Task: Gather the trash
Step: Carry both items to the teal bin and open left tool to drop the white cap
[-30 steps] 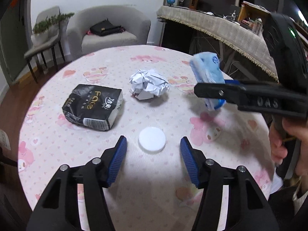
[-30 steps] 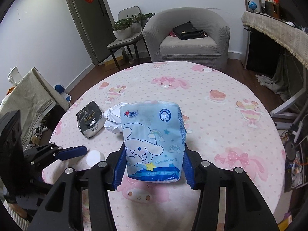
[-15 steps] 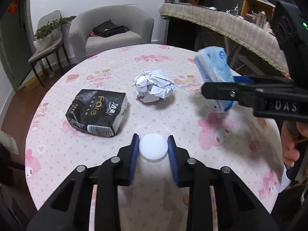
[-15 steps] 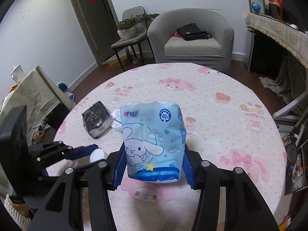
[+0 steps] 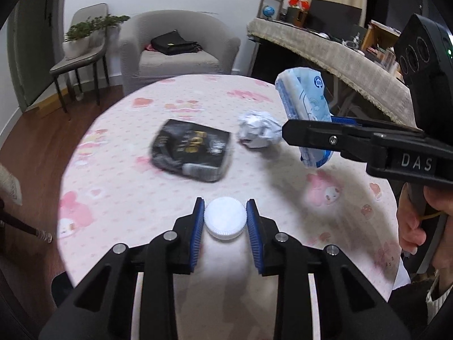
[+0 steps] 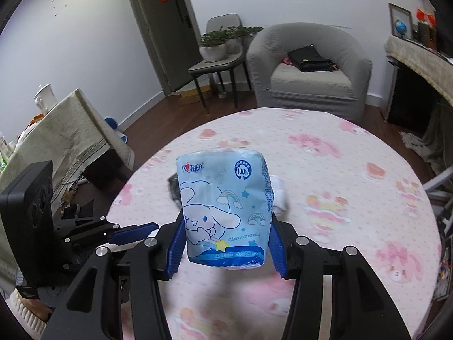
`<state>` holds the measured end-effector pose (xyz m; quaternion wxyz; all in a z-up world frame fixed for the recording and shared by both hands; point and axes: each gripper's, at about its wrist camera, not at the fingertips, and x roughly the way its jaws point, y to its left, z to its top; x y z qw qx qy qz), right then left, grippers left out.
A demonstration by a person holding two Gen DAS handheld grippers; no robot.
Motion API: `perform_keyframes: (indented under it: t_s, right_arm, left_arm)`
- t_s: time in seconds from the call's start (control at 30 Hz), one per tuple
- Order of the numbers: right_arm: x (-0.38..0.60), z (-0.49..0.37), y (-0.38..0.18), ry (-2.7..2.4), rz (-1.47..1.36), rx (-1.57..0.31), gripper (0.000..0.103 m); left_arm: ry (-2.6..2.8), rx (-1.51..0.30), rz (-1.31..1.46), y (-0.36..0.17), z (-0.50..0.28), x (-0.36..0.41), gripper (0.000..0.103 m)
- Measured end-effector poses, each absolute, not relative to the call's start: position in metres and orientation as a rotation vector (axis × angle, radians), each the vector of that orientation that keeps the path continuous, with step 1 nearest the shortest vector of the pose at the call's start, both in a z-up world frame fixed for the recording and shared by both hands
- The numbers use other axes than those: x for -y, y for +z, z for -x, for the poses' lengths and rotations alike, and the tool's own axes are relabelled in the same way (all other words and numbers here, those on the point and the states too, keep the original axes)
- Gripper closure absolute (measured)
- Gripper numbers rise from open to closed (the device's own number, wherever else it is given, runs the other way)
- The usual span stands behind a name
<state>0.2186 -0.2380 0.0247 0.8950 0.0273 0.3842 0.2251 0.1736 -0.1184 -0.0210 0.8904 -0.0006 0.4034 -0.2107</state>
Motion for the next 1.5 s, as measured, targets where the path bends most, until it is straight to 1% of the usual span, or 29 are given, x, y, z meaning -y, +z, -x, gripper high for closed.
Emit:
perform_keyframes:
  t_s: [0.23,0.97,1.07,1.3,1.5]
  right_arm:
    - [0.201,-0.219,0.025,0.507,-0.035,-0.804,0.051]
    - [0.093,-0.217,0.021,0.643,0.035,-0.818,0.051]
    - [0.077,-0.214,0.019,0.667,0.043,-0.819,0.051]
    - [0.042,-0.209,0.013,0.712,0.059,-0.831,0.051]
    - [0.017,-0.204,0.012,0.745,0.059,-0.828,0.051]
  left_arm:
    - [-0.378,-0.811,0.054,-0.014,-0.165,0.078,0.071]
    - [-0.174,-0.814,0.166,-0.031,-0.146,-0.047,0.071]
    - [-0.146,-0.835,0.171,-0.041,-0.141,-0.060,0.071]
    - [-0.095,-0.952,0.166,-0.085,-0.127,-0.086,0.071]
    - [-0.057,-1.029,0.236,-0.119,-0.112,-0.120,0.071]
